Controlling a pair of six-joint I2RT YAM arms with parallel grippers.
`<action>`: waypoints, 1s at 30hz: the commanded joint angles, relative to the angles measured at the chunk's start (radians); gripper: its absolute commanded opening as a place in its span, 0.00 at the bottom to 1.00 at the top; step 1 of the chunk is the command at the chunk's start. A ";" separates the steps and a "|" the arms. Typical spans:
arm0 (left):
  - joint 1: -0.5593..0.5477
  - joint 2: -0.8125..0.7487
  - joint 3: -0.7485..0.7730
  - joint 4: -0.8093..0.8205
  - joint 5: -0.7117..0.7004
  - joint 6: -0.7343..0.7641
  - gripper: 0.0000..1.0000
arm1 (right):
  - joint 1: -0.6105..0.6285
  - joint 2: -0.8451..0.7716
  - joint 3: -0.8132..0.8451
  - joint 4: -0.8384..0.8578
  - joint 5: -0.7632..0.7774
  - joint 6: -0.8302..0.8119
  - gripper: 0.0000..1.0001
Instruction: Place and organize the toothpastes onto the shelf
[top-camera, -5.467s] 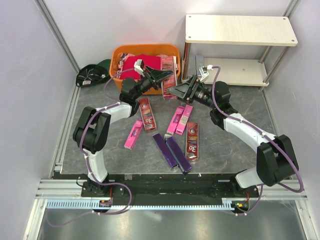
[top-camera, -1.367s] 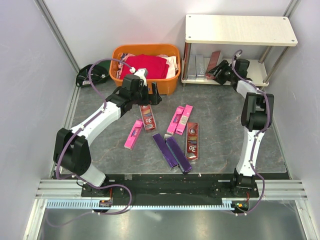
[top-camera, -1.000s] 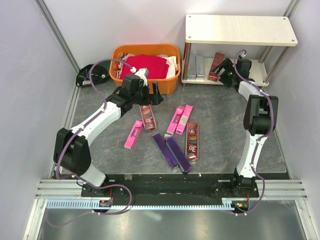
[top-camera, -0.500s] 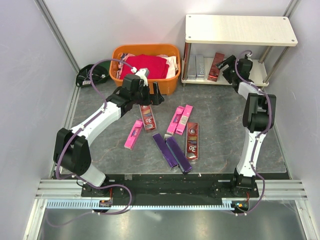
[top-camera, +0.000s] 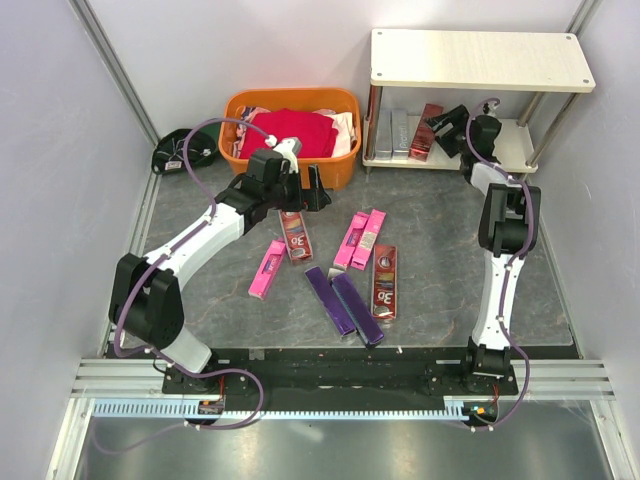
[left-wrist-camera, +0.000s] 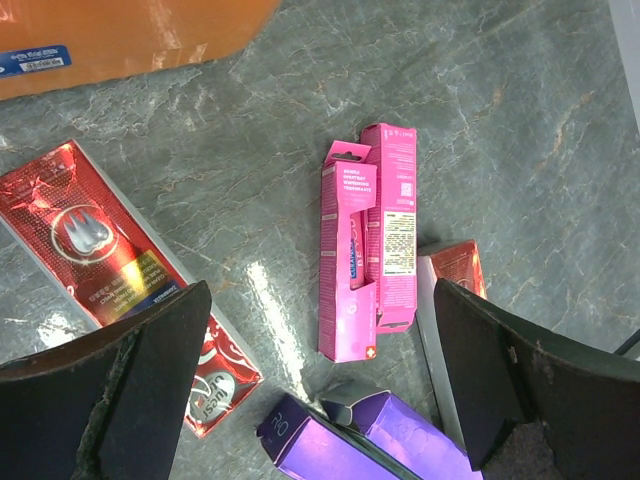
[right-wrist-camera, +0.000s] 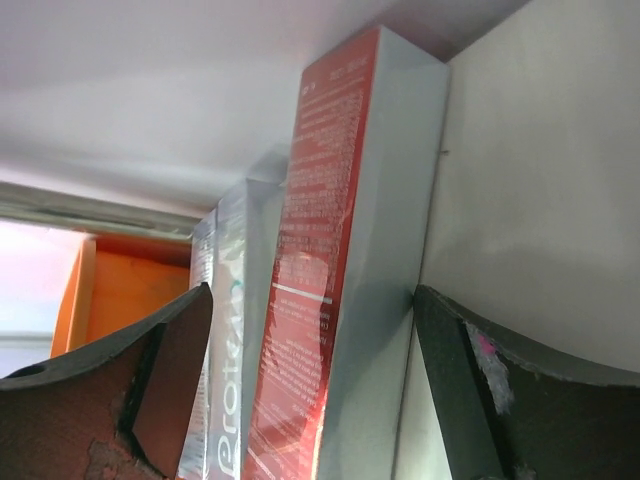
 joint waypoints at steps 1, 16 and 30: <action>-0.007 0.009 0.010 0.031 0.024 -0.028 1.00 | 0.033 0.053 0.061 -0.052 -0.089 -0.024 0.89; -0.008 -0.014 -0.008 0.030 0.010 -0.030 1.00 | 0.049 0.007 -0.007 -0.084 -0.010 -0.044 0.91; -0.003 -0.011 -0.028 -0.035 -0.150 -0.054 1.00 | -0.006 -0.400 -0.482 0.027 0.066 -0.076 0.95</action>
